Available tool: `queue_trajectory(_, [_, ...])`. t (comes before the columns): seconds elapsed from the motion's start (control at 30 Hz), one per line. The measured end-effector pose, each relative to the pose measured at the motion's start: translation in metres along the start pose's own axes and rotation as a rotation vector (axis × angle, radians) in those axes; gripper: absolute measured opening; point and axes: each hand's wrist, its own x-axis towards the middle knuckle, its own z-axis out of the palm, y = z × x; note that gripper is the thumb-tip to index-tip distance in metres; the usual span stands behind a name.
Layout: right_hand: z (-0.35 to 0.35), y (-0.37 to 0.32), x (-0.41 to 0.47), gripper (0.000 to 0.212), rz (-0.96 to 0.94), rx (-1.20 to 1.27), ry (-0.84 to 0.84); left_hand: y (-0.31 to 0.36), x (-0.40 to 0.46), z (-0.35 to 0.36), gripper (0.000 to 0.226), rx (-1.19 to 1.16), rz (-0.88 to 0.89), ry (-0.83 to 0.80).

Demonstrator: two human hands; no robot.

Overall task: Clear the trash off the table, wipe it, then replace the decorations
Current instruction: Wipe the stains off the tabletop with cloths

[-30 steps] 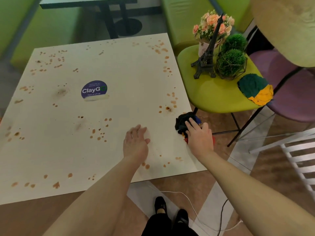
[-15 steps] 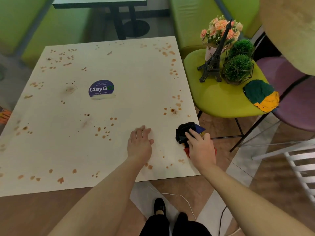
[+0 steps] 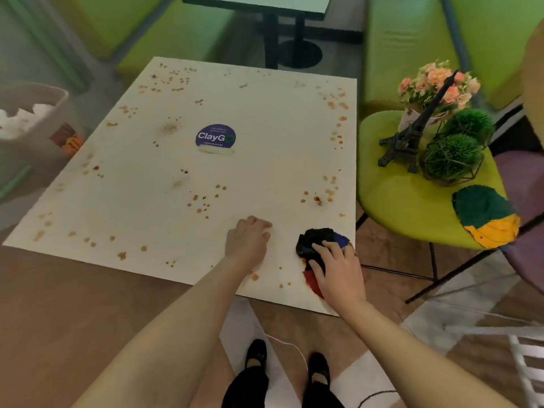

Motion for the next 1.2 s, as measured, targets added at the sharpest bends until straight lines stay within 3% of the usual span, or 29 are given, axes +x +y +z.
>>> queue_trajectory(0.13, [-0.007, 0.03, -0.012, 0.035, -0.23, -0.026, -0.061, -0.001, -0.034, 0.003, 0.024, -0.156, -0.192, 0.163])
queue_trajectory(0.23, [-0.012, 0.044, 0.003, 0.031, -0.269, -0.046, -0.065, -0.003, -0.066, 0.012, 0.017, -0.233, -0.433, 0.313])
queue_trajectory(0.37, [-0.008, 0.028, 0.015, 0.039, -0.171, 0.009, -0.074, 0.006, -0.1, 0.029, 0.045, -0.588, -0.963, 0.433])
queue_trajectory(0.43, [-0.002, 0.012, 0.007, 0.038, -0.151, 0.046, -0.072, 0.008, -0.109, 0.034, 0.059, -0.785, -1.094, 0.465])
queue_trajectory(0.5, [0.001, 0.007, -0.006, 0.037, -0.227, 0.076, -0.057, 0.001, -0.11, 0.041, 0.073, -0.999, -1.139, 0.47])
queue_trajectory(0.57, [0.002, 0.016, -0.02, 0.036, -0.383, 0.087, -0.042, -0.008, -0.11, 0.05, 0.079, -1.146, -1.11, 0.376])
queue_trajectory(0.67, [-0.003, 0.037, -0.017, 0.037, -0.572, 0.081, -0.005, -0.017, -0.11, 0.051, 0.051, -1.307, -1.049, 0.221])
queue_trajectory(0.8, [0.003, 0.024, 0.017, 0.036, -0.41, 0.072, 0.007, -0.017, -0.107, 0.046, 0.021, -1.388, -1.103, 0.212])
queue_trajectory(0.9, [0.009, 0.003, 0.009, 0.035, -0.323, 0.064, 0.014, -0.01, -0.104, 0.05, 0.028, -1.329, -1.088, 0.272])
queue_trajectory(1.1, [-0.002, 0.04, -0.016, 0.038, -0.597, -0.034, 0.002, -0.011, -0.105, 0.053, 0.041, -1.317, -1.085, 0.268])
queue_trajectory(1.2, [0.0, 0.035, 0.012, 0.039, -0.508, -0.021, -0.005, -0.012, -0.105, 0.052, 0.039, -1.328, -1.099, 0.254])
